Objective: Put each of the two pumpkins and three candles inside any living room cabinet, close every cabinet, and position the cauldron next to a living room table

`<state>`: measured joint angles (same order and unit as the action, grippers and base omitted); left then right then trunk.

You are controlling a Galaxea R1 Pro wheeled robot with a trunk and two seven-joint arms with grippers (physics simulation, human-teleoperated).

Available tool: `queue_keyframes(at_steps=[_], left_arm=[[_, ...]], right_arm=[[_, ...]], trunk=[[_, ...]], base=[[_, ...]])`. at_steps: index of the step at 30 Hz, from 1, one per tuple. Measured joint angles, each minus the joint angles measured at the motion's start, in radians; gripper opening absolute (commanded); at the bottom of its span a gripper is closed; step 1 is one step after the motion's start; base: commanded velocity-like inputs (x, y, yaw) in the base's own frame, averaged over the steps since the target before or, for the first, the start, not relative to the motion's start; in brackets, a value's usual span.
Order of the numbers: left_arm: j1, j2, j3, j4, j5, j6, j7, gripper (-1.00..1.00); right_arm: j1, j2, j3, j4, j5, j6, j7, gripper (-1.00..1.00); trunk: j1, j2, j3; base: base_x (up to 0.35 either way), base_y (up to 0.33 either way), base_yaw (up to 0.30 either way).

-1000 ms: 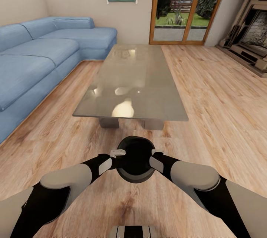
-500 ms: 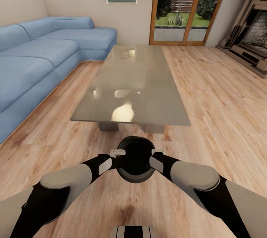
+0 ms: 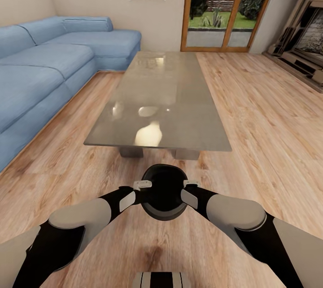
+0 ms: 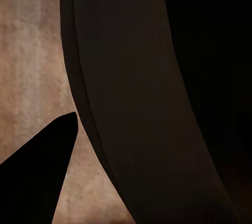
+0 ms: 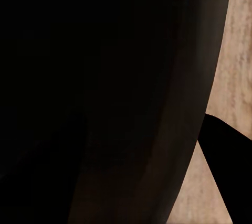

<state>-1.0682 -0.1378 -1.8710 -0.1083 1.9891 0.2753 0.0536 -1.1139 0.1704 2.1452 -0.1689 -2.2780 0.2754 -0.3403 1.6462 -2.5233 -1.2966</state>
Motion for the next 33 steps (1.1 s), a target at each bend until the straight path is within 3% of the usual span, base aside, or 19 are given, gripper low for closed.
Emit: queue_keyframes(at_steps=[21, 33], left_arm=[[0.000, 0.000, 0.002, 0.000, -0.003, 0.000, 0.000, -1.00], [-0.002, 0.000, 0.007, 0.001, -0.008, -0.010, -0.001, -1.00]], right_arm=[[0.000, 0.001, 0.001, 0.001, -0.001, 0.000, 0.000, -1.00], [0.000, 0.003, -0.008, 0.013, 0.019, 0.000, 0.014, -1.00]], trunk=[[0.004, -0.002, -0.039], [-0.013, -0.004, -0.065]], base=[[0.000, 0.000, 0.000], [0.000, 0.000, 0.000]])
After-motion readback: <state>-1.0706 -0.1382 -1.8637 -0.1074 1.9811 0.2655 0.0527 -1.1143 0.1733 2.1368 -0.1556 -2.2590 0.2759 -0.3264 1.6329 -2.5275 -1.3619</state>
